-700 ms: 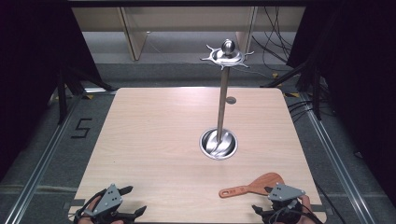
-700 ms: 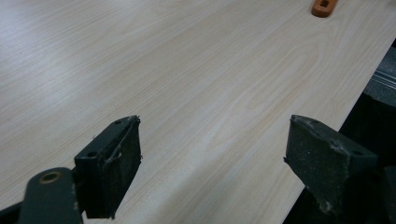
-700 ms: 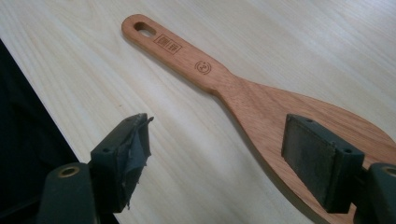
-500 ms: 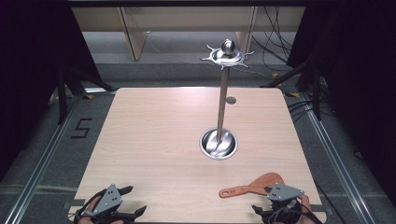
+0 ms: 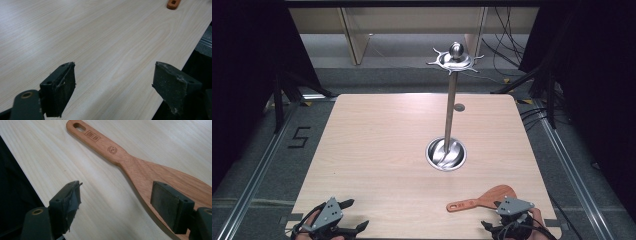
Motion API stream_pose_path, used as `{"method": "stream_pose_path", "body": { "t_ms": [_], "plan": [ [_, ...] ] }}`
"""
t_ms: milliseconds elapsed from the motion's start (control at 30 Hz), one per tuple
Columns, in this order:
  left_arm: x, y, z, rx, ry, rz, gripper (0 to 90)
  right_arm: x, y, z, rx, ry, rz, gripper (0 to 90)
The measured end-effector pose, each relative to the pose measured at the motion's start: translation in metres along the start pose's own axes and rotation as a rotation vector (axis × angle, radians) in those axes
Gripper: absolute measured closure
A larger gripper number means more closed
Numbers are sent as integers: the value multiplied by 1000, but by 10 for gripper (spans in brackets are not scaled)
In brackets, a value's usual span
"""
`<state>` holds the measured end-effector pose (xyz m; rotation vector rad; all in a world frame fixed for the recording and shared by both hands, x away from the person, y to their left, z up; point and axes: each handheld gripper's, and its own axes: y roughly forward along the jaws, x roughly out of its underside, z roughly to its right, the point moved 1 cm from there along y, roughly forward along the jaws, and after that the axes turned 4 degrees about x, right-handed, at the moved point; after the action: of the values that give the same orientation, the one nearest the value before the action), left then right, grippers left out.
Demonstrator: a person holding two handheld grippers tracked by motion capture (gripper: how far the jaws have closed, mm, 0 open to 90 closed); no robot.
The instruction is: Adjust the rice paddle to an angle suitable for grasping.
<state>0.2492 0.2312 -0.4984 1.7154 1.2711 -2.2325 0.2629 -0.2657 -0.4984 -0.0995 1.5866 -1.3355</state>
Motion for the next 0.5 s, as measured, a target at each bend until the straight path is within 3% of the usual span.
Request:
{"method": "stream_pose_path", "body": {
  "t_ms": [167,300,367,500],
  "plan": [
    [0,-2,-2,-8,23,-26,177,-2,1,0,1,-10,-5,250],
    [0,0,-1,-5,11,-11,177,-5,4,-1,9,-22,10,257],
    [0,-1,-2,-9,24,-22,177,-8,4,0,5,-29,-8,268],
    [0,0,-1,-5,10,-12,177,-16,7,-1,12,-54,-20,291]
  ]
}}
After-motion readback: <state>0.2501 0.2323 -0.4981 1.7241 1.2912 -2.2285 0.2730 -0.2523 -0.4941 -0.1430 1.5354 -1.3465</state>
